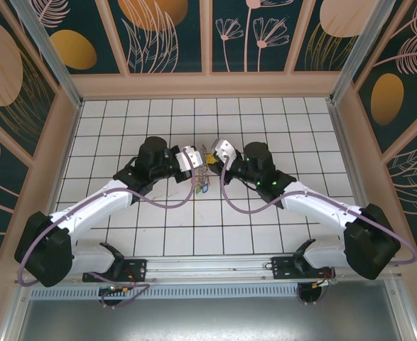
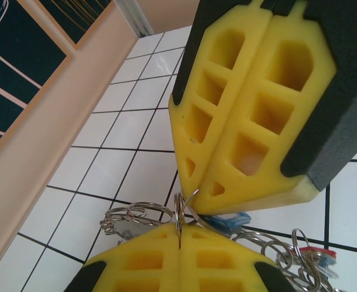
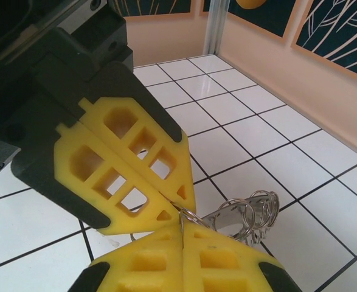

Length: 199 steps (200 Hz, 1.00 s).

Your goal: Put the keys on the keyring

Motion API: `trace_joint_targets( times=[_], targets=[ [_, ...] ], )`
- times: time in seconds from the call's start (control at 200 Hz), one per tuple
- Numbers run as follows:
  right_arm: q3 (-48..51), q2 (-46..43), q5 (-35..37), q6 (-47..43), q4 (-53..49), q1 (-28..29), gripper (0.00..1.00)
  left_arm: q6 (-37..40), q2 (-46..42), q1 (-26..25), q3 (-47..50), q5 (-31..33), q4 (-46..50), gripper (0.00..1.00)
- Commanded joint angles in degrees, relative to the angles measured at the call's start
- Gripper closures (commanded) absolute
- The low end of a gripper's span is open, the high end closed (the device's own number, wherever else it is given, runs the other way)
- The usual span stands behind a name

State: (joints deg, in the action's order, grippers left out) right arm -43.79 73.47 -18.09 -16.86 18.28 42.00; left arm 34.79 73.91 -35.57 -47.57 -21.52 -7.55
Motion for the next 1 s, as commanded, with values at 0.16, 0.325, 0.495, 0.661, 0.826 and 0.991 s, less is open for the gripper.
trace_joint_targets(
  times=[0.16,0.325,0.495,0.661,0.826,0.991],
  targets=[
    [-3.52,1.76,0.25,6.33,1.51,-1.16,1.00,-0.67,-0.95,-0.83,-1.34,-2.65,-5.31,1.00],
    [-3.29,1.43,-2.32,9.50,1.23,-2.92,1.00,-0.93,-1.99,-0.87,-1.05,-3.51,-5.69,1.00],
    [-2.90,0.80,-4.17,11.65,1.38,-4.10,1.00,-1.21,-2.62,-0.81,-0.67,-4.47,-6.28,1.00],
    [-2.49,0.62,-7.93,13.64,1.67,-5.54,1.00,-2.50,-3.13,-0.81,-0.03,-5.48,-8.44,1.00],
    [-3.34,0.80,-17.30,13.68,-0.64,-8.23,1.00,-6.23,-3.25,-0.81,1.45,-8.16,-13.54,1.00],
    [-5.04,0.29,-22.04,12.01,-4.72,-10.26,0.98,-9.75,-2.90,-0.81,3.57,-11.79,-20.18,1.00]
  ],
)
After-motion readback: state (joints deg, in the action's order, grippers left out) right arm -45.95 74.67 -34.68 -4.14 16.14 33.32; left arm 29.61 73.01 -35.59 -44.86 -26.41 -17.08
